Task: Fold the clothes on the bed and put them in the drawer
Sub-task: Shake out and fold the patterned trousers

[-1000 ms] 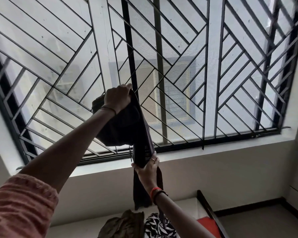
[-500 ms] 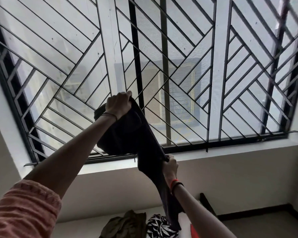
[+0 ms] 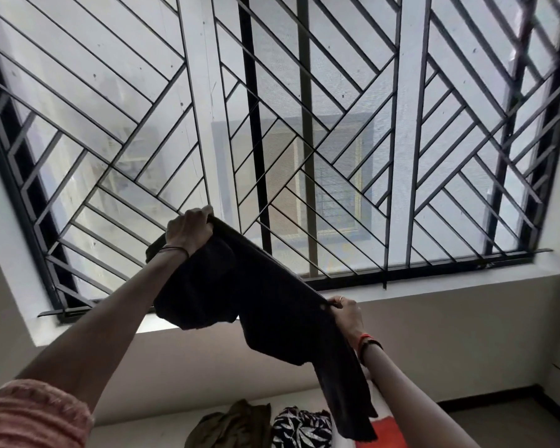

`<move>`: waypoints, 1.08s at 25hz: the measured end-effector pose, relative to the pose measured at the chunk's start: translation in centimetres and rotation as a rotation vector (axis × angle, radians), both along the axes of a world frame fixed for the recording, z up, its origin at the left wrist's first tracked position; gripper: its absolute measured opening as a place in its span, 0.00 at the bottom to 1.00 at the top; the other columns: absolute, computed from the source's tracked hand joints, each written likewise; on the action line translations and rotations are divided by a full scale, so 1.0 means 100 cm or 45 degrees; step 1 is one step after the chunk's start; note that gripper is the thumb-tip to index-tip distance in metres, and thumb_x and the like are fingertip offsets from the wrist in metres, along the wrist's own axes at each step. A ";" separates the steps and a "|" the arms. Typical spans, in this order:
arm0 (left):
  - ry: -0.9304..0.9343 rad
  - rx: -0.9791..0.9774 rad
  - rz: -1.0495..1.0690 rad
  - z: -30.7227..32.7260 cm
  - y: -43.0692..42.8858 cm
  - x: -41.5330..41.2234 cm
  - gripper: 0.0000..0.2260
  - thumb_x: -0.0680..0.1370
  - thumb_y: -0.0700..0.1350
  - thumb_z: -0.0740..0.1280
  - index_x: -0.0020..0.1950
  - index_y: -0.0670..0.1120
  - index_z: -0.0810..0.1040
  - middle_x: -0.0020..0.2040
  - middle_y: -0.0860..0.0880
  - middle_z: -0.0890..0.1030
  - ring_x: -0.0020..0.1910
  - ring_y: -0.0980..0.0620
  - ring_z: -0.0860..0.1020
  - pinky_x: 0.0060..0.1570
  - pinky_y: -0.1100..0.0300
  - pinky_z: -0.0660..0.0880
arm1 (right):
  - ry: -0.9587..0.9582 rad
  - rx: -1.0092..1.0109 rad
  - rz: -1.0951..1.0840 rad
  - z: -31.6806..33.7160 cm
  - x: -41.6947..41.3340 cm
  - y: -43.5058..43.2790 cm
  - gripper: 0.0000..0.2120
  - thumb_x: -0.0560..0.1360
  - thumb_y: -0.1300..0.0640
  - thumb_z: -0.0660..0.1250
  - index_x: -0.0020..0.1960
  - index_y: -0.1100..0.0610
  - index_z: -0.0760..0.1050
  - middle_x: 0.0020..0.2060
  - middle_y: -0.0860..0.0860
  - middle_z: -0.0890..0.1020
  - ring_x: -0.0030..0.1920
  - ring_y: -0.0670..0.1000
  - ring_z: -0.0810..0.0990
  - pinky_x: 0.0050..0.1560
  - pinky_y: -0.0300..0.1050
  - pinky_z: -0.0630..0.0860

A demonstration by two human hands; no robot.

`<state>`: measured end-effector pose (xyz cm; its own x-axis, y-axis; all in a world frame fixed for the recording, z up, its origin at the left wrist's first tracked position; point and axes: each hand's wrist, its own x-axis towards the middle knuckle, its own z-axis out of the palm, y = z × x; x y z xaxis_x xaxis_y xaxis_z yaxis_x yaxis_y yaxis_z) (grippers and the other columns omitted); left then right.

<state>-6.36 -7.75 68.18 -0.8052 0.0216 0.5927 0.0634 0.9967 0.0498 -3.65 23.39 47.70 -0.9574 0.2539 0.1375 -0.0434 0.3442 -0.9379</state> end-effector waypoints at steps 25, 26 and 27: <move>-1.123 0.689 -0.980 -0.126 0.060 0.031 0.16 0.71 0.62 0.70 0.53 0.55 0.84 0.50 0.46 0.83 0.47 0.52 0.76 0.50 0.58 0.71 | 0.011 0.166 0.709 0.059 0.005 -0.058 0.11 0.77 0.51 0.66 0.39 0.56 0.75 0.29 0.48 0.74 0.27 0.43 0.70 0.26 0.34 0.66; -1.131 0.754 -0.992 -0.127 0.062 0.032 0.14 0.73 0.59 0.69 0.52 0.53 0.84 0.47 0.48 0.82 0.45 0.53 0.76 0.48 0.61 0.71 | 0.022 0.187 0.731 0.060 0.007 -0.057 0.11 0.77 0.51 0.66 0.39 0.56 0.75 0.28 0.48 0.73 0.27 0.43 0.69 0.26 0.33 0.65; -1.135 0.823 -1.003 -0.128 0.064 0.035 0.11 0.74 0.56 0.69 0.51 0.52 0.84 0.45 0.49 0.82 0.43 0.55 0.76 0.45 0.64 0.72 | 0.029 0.211 0.752 0.061 0.008 -0.055 0.12 0.77 0.52 0.67 0.38 0.55 0.74 0.28 0.48 0.73 0.27 0.43 0.68 0.26 0.33 0.64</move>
